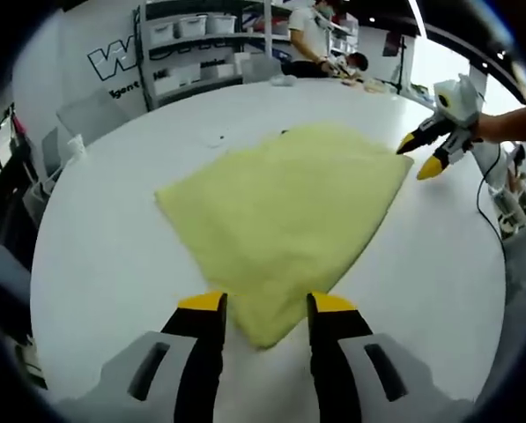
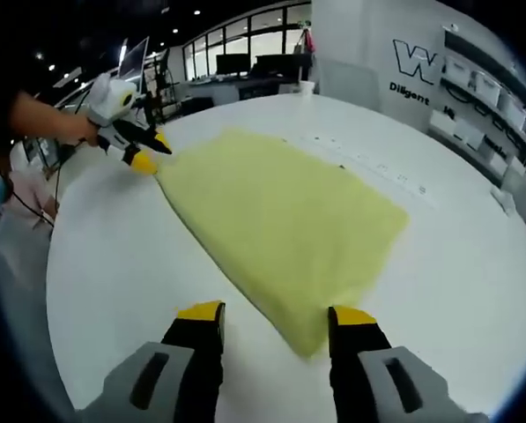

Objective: Fold the garment on the visible template until the final outline fits inside the template.

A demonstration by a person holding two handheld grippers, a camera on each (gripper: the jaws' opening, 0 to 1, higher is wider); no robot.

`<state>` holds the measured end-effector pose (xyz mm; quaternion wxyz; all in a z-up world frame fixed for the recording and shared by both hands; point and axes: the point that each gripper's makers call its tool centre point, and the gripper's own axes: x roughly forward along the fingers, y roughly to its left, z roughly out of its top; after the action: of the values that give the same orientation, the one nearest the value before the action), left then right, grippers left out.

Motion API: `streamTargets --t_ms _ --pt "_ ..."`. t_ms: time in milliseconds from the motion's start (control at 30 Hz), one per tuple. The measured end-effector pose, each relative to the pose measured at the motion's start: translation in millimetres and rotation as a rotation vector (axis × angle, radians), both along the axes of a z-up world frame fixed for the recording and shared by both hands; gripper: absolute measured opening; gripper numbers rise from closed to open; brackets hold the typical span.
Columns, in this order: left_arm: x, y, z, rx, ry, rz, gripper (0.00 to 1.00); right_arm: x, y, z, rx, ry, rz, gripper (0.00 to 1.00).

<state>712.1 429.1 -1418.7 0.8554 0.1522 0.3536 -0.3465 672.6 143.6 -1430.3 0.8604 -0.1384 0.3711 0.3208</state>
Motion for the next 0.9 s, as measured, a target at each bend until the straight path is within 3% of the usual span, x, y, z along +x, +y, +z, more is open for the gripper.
streamTargets --t_ms 267,900 --pt "-12.3 1.0 18.2 0.013 -0.037 -0.021 0.47 -12.0 3.4 19.7 0.015 -0.028 0.004 0.59" --pt "-37.8 22.2 44.1 0.006 -0.093 0.018 0.53 -29.0 19.1 65.7 0.053 -0.107 0.007 0.68"
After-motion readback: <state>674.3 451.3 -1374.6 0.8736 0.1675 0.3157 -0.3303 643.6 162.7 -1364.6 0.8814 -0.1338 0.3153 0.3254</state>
